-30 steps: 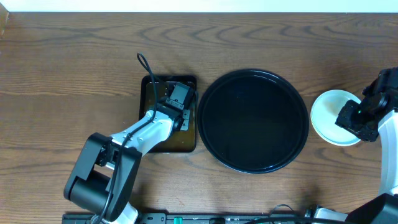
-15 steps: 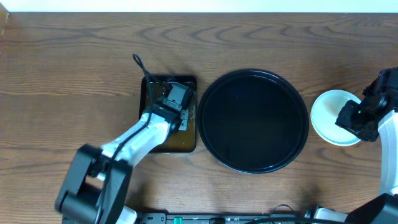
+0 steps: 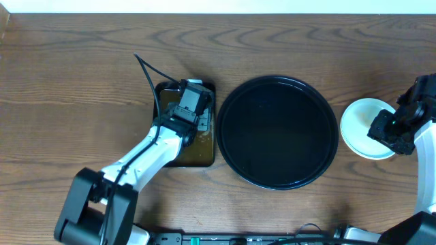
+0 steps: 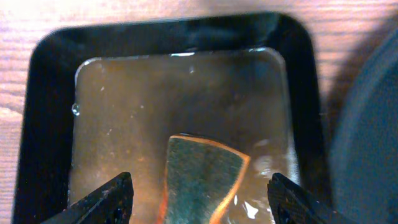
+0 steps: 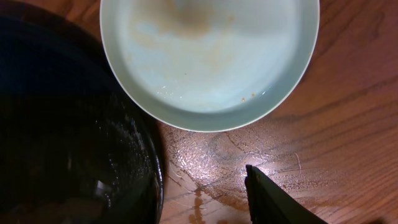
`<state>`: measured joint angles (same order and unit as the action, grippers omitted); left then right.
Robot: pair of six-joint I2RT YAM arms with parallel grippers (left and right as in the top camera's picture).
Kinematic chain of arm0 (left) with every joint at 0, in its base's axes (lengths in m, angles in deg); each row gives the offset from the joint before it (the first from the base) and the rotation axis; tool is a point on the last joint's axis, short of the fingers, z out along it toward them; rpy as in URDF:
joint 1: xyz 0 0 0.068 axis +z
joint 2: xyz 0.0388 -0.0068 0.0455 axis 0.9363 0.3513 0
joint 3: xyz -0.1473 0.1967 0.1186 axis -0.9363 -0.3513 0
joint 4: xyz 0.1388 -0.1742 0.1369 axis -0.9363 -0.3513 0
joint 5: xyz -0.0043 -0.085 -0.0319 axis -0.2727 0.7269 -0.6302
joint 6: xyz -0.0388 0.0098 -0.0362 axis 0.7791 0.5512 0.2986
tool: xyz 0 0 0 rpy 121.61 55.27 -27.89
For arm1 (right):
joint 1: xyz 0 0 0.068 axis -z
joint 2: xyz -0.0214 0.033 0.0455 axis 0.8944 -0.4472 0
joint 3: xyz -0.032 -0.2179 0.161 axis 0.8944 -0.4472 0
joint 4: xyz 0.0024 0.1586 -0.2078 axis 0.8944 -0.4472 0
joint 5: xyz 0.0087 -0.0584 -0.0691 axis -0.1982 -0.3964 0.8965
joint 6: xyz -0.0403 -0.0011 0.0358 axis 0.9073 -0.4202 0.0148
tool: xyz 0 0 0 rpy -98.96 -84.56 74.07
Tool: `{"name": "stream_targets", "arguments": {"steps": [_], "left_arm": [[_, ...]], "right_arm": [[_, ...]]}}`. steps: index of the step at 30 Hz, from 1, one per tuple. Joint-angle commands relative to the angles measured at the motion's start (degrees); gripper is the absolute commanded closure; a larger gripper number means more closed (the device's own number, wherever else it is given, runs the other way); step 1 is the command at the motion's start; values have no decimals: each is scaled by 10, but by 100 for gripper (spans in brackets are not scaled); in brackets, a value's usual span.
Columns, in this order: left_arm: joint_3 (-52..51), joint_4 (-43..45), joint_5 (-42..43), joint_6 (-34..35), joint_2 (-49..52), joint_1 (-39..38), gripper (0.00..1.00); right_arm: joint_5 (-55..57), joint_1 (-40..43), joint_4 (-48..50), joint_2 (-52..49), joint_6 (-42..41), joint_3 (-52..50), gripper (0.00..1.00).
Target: Clean dirty plates on tray and stack at the side
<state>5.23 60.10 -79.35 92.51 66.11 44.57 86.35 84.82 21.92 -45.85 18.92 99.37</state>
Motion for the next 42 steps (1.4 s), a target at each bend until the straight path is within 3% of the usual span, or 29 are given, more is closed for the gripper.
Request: {"name": "stream_targets", "arguments": {"steps": [1, 10, 16, 29, 30, 32, 33, 42], "left_arm": [[-2, 7, -3, -1, 33, 16, 30], [-2, 28, 27, -1, 75, 22, 31], [-2, 34, 51, -1, 75, 22, 42], [-2, 32, 51, -1, 99, 22, 44], [-2, 32, 51, -1, 102, 22, 52], [-2, 32, 51, -1, 102, 22, 87], [-2, 33, 51, -1, 99, 22, 92], [-2, 25, 50, -1, 38, 22, 92]], "right_arm": [[-2, -5, -1, -3, 7, -4, 56], [-2, -5, -1, -3, 7, -4, 56], [-2, -5, -1, -3, 7, -4, 56], [-2, -5, -1, -3, 7, -4, 56], [-2, -5, -1, -3, 7, -4, 56], [-2, -5, -1, -3, 7, -4, 56], [-2, -5, -1, -3, 7, -4, 56], [-2, -5, -2, -3, 9, -4, 56]]}}
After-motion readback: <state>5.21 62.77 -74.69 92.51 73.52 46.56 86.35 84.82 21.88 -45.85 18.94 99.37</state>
